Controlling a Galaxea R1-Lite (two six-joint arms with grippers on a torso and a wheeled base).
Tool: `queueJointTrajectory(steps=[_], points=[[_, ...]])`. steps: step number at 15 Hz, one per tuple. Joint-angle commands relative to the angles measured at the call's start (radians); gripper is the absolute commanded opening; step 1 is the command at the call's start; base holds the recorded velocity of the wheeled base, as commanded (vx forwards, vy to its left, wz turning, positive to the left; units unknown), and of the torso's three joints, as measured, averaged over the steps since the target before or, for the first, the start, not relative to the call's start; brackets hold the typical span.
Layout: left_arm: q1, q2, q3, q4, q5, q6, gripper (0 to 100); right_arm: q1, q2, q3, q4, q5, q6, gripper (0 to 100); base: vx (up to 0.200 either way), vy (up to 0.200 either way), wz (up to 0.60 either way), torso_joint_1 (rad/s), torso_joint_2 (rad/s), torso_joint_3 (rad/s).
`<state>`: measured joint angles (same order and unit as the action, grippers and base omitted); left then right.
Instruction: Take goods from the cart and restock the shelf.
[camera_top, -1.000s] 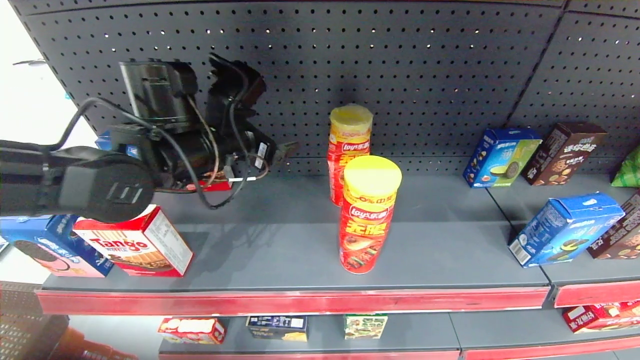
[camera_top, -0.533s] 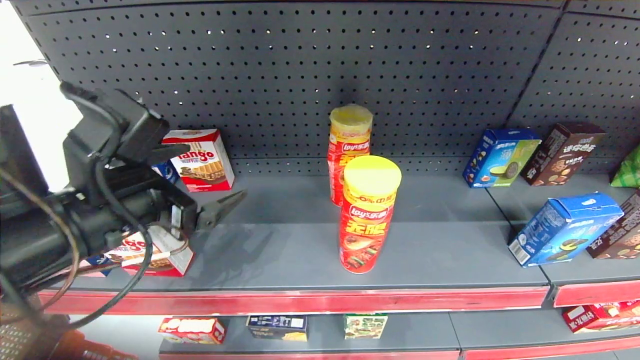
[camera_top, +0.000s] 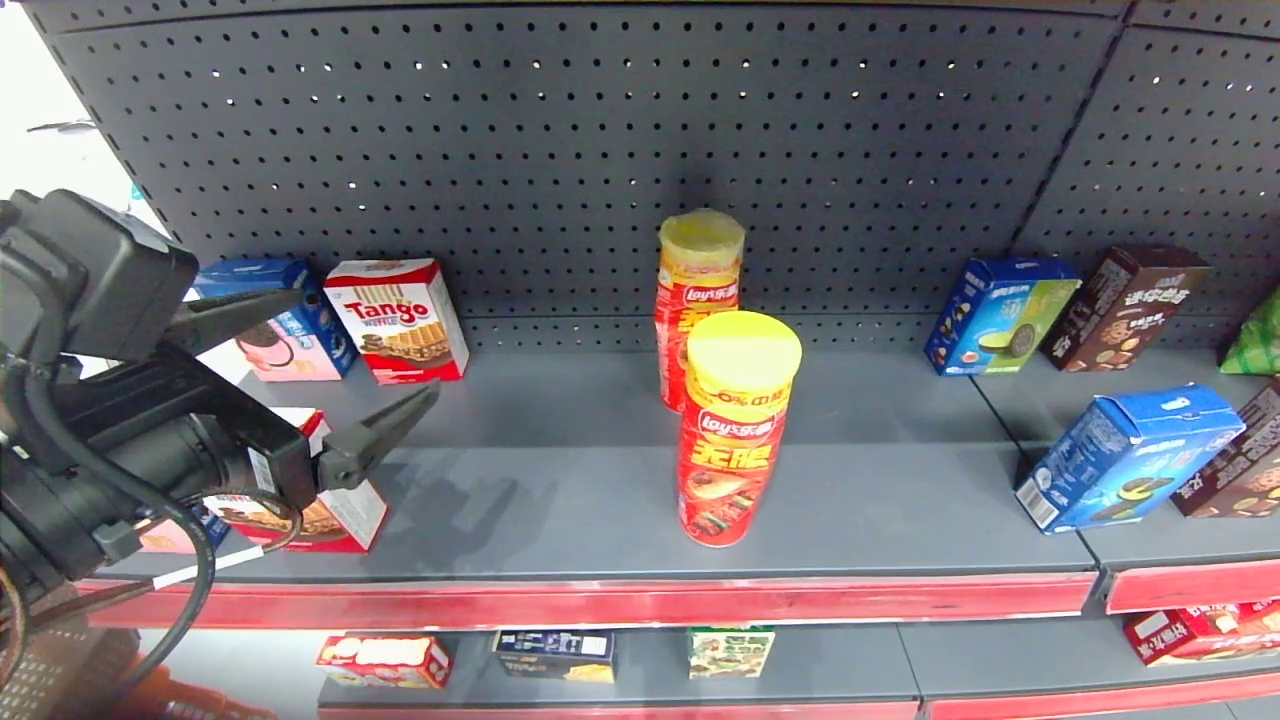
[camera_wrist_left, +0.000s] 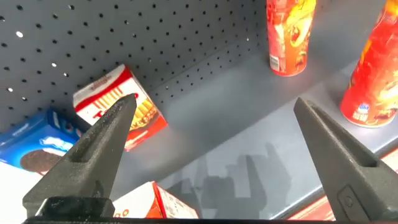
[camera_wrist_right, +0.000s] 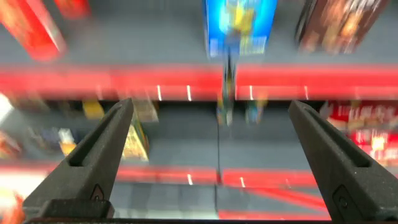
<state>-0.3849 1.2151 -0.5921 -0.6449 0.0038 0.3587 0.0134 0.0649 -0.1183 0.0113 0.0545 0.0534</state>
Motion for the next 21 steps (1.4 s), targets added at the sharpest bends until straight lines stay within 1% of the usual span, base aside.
queueJointTrajectory(steps=[1,2,3,4,5,6,7,8,10,11,13,16,21], points=[[0.004,0.012,0.002,-0.004,0.007,-0.003,100,0.02,0.374,-0.36,0.075,0.005,0.06,100,0.0,0.0,0.0,0.0,0.0,0.0],[0.008,0.015,0.009,-0.013,0.015,-0.003,100,0.022,0.535,-0.462,0.084,0.007,-0.044,100,0.0,0.0,0.0,0.0,0.0,0.0],[0.008,0.017,0.008,-0.019,0.015,-0.003,100,0.023,0.578,-0.486,0.078,0.01,-0.064,100,0.0,0.0,0.0,0.0,0.0,0.0],[0.008,0.037,0.011,-0.052,0.016,-0.003,100,0.068,0.734,-0.575,0.075,0.058,-0.089,100,0.0,0.0,0.0,0.0,0.0,0.0],[0.008,0.038,0.017,-0.068,0.016,-0.003,100,0.132,0.829,-0.616,0.073,0.082,-0.09,100,0.0,0.0,0.0,0.0,0.0,0.0],[0.008,0.038,0.018,-0.073,0.016,-0.003,100,0.168,0.872,-0.636,0.072,0.081,-0.09,100,0.0,0.0,0.0,0.0,0.0,0.0],[0.009,0.038,0.026,-0.076,0.018,-0.004,100,0.255,0.971,-0.689,0.062,0.079,-0.092,100,0.0,0.0,0.0,0.0,0.0,0.0],[0.023,0.035,0.034,-0.078,0.016,-0.003,100,0.313,1.041,-0.727,0.042,0.077,-0.092,100,0.0,0.0,0.0,0.0,0.0,0.0],[0.029,0.032,0.04,-0.078,0.015,-0.004,100,0.369,1.142,-0.79,0.038,0.074,-0.109,100,0.0,0.0,0.0,0.0,0.0,0.0],[0.029,0.026,0.041,-0.078,0.015,-0.006,100,0.395,1.198,-0.824,0.039,0.051,-0.129,100,0.0,0.0,0.0,0.0,0.0,0.0],[0.029,0.024,0.043,-0.078,0.015,-0.004,100,0.444,1.267,-0.863,0.042,0.044,-0.133,100,0.0,0.0,0.0,0.0,0.0,0.0],[0.026,0.024,0.043,-0.078,0.013,-0.004,100,0.494,1.322,-0.87,0.044,0.044,-0.136,100,0.0,0.0,0.0,0.0,0.0,0.0],[0.024,0.024,0.04,-0.079,0.012,-0.004,100,0.52,1.388,-0.873,0.041,0.044,-0.162,100,0.0,0.0,0.0,0.0,0.0,0.0]])
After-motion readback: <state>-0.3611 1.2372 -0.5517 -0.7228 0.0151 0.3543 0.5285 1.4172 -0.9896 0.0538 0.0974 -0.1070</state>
